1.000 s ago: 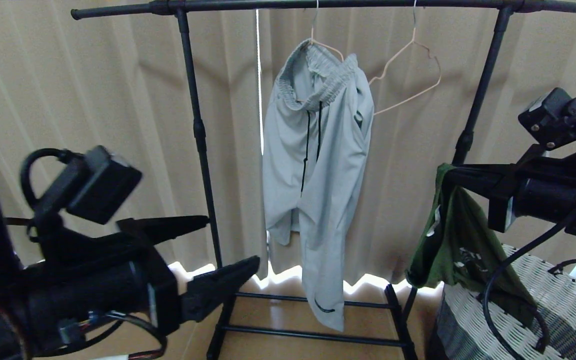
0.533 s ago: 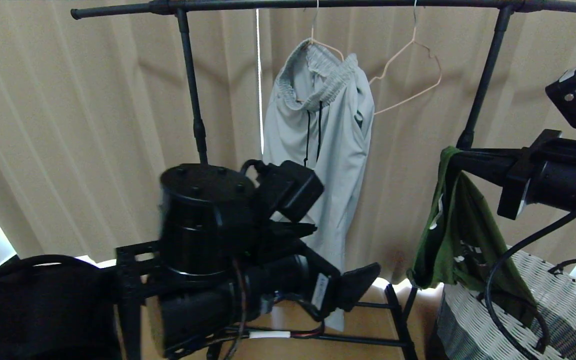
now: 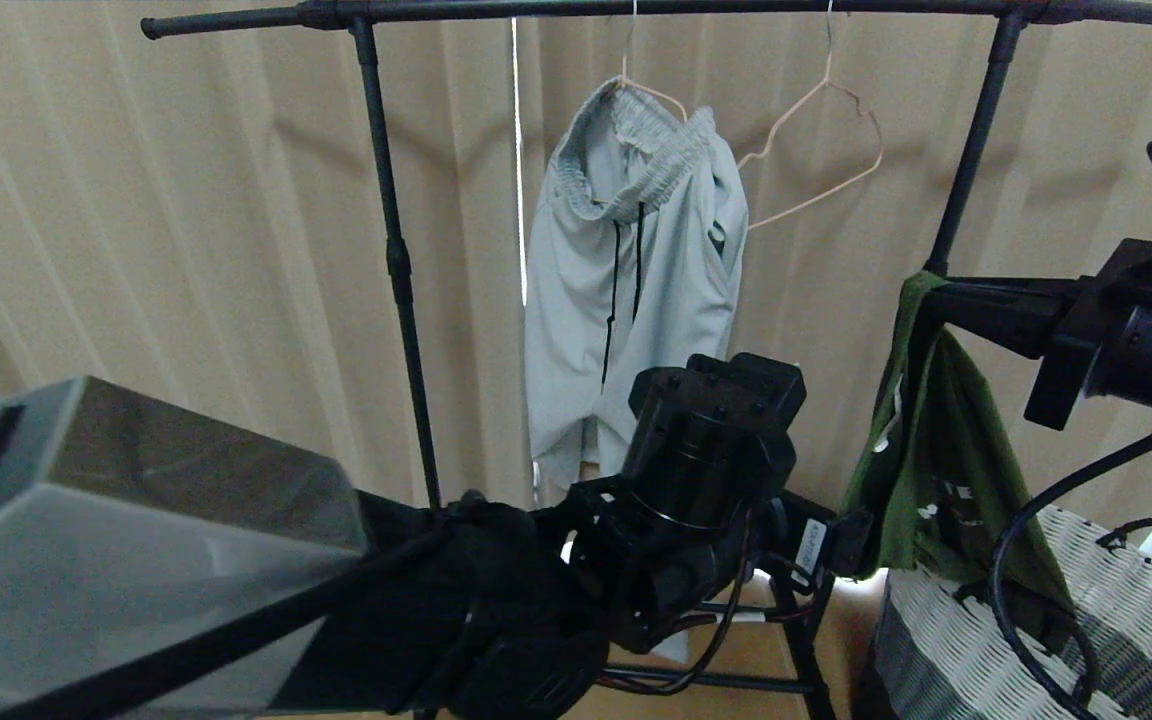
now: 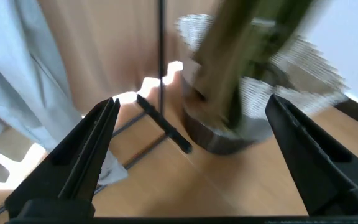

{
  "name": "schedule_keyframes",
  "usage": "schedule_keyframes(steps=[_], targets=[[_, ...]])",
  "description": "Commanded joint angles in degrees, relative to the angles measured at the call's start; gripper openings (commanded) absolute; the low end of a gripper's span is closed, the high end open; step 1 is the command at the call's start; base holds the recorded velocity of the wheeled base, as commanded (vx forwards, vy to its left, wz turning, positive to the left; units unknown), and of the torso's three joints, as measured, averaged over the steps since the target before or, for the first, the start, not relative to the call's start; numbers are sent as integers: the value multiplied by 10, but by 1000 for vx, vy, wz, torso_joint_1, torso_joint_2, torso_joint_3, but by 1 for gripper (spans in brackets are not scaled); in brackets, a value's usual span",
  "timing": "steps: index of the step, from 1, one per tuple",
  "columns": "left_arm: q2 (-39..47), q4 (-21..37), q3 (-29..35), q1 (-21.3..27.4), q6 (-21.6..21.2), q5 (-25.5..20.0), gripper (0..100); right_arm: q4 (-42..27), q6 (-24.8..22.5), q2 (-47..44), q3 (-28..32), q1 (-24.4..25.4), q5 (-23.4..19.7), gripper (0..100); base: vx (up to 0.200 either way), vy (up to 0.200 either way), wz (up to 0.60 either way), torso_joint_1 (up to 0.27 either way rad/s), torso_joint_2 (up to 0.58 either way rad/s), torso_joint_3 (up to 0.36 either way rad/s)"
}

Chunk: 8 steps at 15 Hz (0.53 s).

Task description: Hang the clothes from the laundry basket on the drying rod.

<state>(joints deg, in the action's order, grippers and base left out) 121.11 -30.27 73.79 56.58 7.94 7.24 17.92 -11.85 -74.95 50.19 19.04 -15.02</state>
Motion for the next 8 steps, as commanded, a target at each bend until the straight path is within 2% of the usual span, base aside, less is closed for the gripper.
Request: schedule_keyframes(steps=[1,4,5,7,8], targets=[[63,-1,46,-1,5,17,100,0,0,7,0,0,0,0,0,0,0,0,0,0],[69,-1,63,-2,4,15,100,0,0,8,0,0,-4,0,0,0,0,0,0,0],[88,0,82,-8,4,17,100,1,8,11,0,0,-19,0,0,0,0,0,0,0],[104,0,99,-12,3,17,100,-2,61,24,5,1,-34,0,0,0,0,0,0,0],[106,1,101,-14,3,17,100,-2,65,24,6,1,-35,0,0,0,0,0,0,0]])
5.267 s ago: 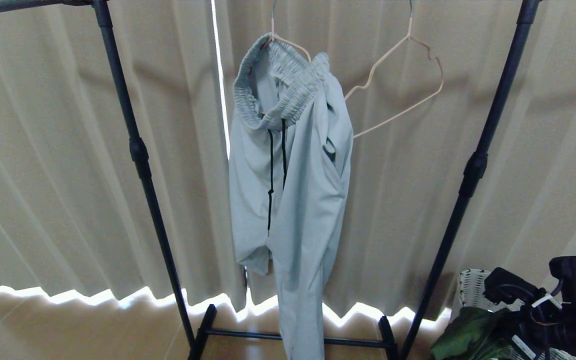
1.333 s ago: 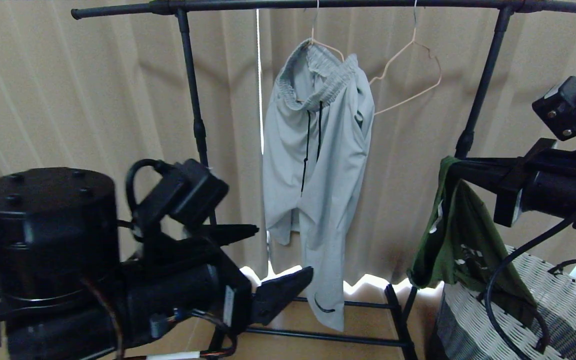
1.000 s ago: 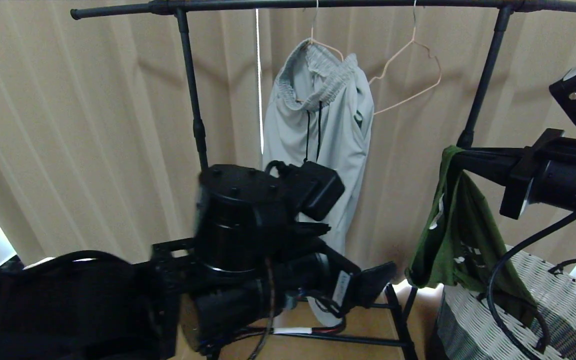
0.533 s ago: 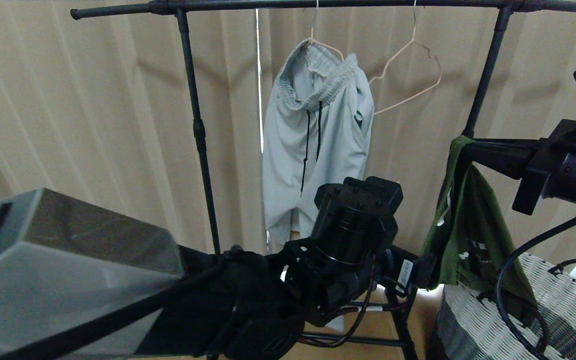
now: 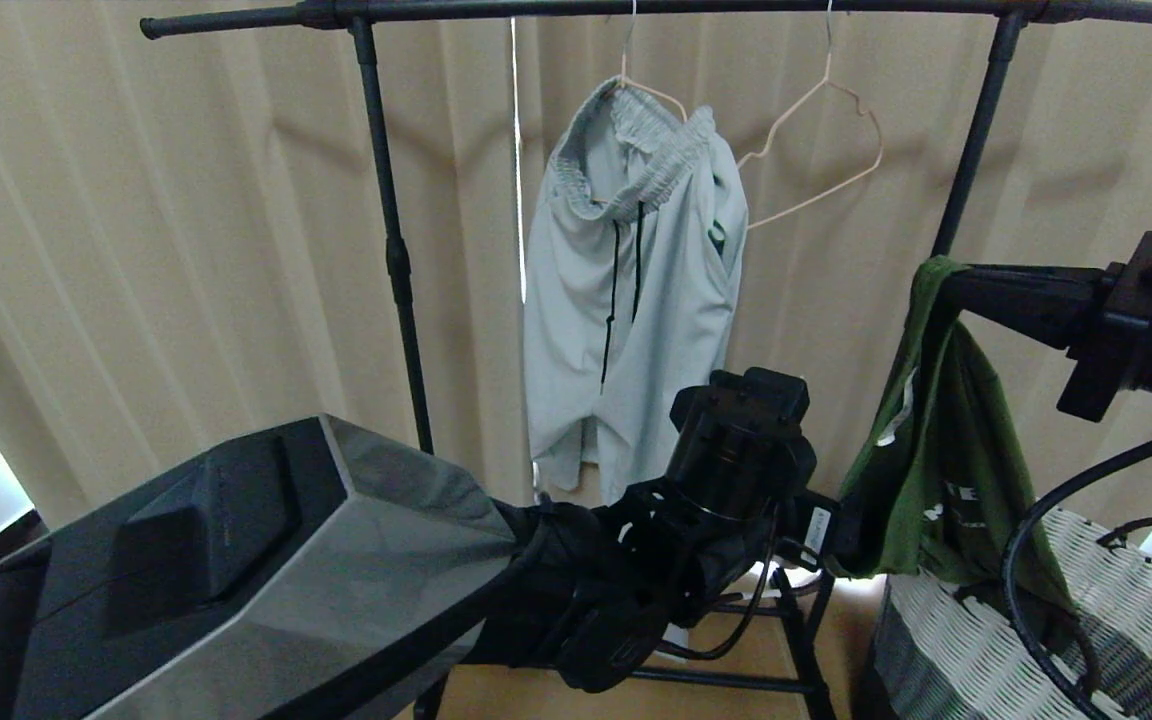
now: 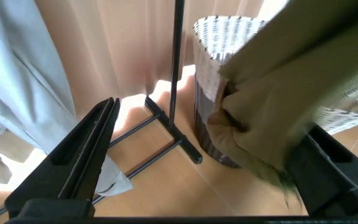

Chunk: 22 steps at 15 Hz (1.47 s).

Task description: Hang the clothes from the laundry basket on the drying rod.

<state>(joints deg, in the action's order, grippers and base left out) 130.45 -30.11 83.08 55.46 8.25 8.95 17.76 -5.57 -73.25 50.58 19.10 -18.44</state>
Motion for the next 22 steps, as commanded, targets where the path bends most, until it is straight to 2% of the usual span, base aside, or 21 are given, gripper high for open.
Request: schedule_keyframes(steps=[1,4,5,8,12,13,14,15,16,17,18,20,22], targets=[[15,0,6,-3,0,0,100,0,3,7,3,1,-1,0,0,0,0,0,0,0],[15,2,2,-4,0,0,100,0,4,7,7,1,-1,0,0,0,0,0,0,0],[12,3,-3,-4,-1,0,0,1,4,7,7,1,0,0,0,0,0,0,0,0],[-3,2,-41,-3,-4,2,0,0,4,6,11,1,0,0,0,0,0,0,0,0],[-113,-2,-165,-7,-25,12,0,1,4,-9,11,0,0,0,0,0,0,0,0,0],[-113,-2,-165,-7,-25,12,0,1,4,-9,11,0,0,0,0,0,0,0,0,0],[-204,1,-235,-39,-43,8,0,3,4,-29,8,0,1,0,0,0,0,0,0,0],[-227,3,-245,-53,-44,8,0,5,4,-35,8,0,2,0,0,0,0,0,0,0],[-274,8,-265,-87,-45,8,0,9,4,-50,12,1,3,0,0,0,0,0,0,0],[-287,14,-267,-94,-46,8,0,10,3,-52,13,1,3,0,0,0,0,0,0,0],[-349,66,-272,-130,-52,6,0,10,3,-66,22,1,2,0,0,0,0,0,0,0],[-408,130,-250,-163,-52,5,0,10,4,-80,44,8,3,0,0,0,0,0,0,0],[-435,162,-226,-183,-53,5,0,10,3,-81,52,9,3,0,0,0,0,0,0,0]])
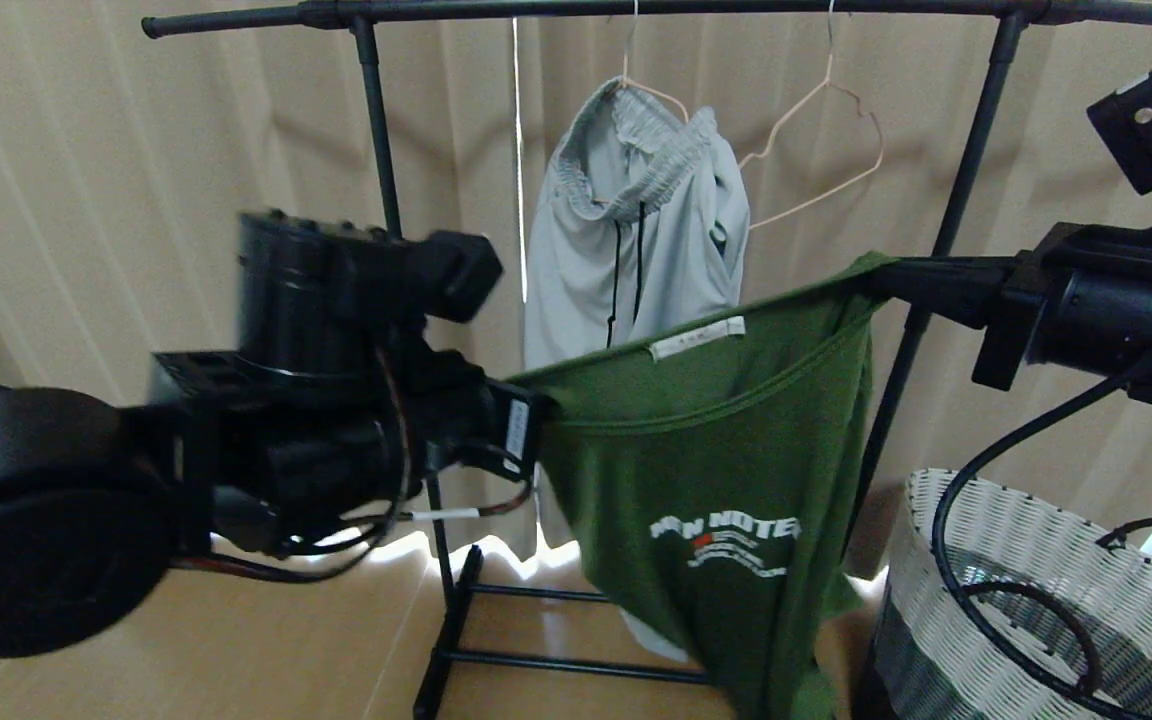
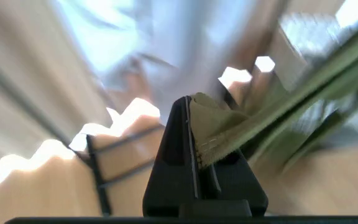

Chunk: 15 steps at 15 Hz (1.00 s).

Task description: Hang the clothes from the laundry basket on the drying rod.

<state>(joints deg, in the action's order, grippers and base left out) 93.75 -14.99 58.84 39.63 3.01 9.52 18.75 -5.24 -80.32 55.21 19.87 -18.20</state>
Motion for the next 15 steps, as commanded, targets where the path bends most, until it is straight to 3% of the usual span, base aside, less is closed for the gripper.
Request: schedule_keyframes(steps=[1,3,5,10,15], targets=[[-79,32,30,-31,0,0,0,1,0,-11,9,4,1,0,0,0,0,0,0,0],[-88,71,45,-34,-1,1,0,1,1,-11,10,3,1,0,0,0,0,0,0,0],[-96,146,37,-32,-32,23,0,0,1,-11,-2,3,3,0,0,0,0,0,0,0],[-96,150,123,-28,-66,25,0,1,-1,-11,2,2,4,0,0,0,0,0,0,0],[-97,147,138,-27,-82,23,0,43,-2,-14,13,1,16,0,0,0,0,0,0,0]])
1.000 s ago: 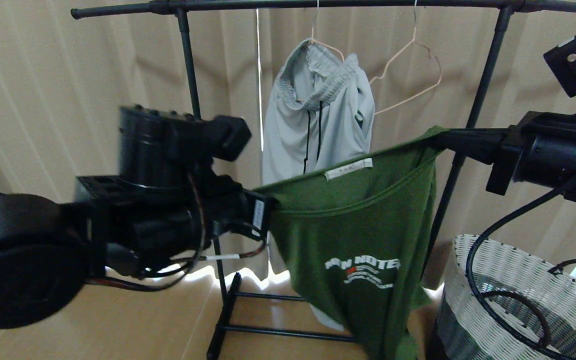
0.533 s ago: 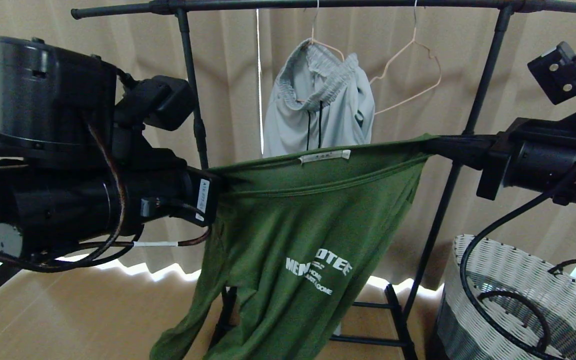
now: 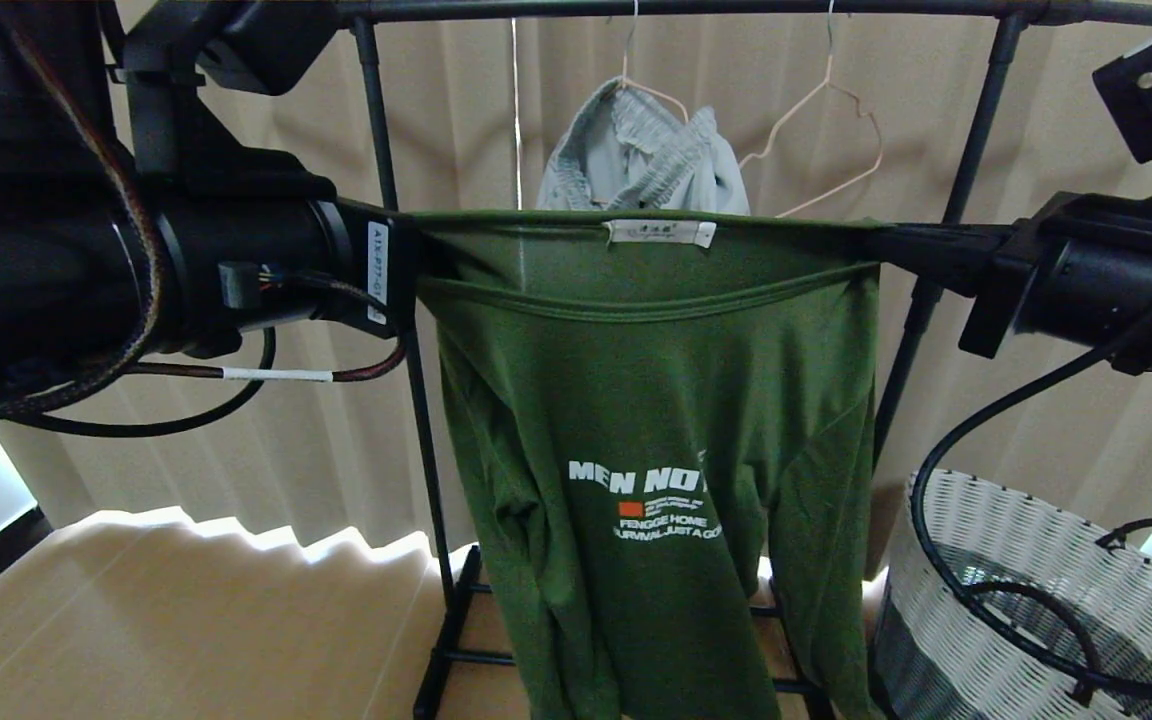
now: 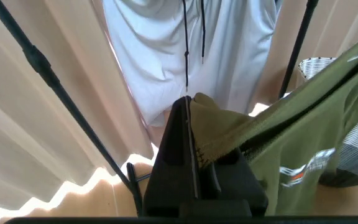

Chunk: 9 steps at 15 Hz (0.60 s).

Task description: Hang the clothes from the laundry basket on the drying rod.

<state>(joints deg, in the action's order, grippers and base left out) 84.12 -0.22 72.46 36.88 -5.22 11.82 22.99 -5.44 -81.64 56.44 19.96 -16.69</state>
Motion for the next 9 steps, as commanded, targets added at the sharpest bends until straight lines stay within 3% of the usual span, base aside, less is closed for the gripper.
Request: schedule_keyframes(steps=[1,7,9], targets=[[-1,0,0,1,0,0,0,1,0,-1,0,0,5,0,0,0,0,0,0,0],[3,-20,0,25,1,1,0,-1,0,6,-5,0,13,0,0,0,0,0,0,0],[13,-57,0,22,6,4,0,-23,2,39,-12,0,19,0,0,0,0,0,0,0]])
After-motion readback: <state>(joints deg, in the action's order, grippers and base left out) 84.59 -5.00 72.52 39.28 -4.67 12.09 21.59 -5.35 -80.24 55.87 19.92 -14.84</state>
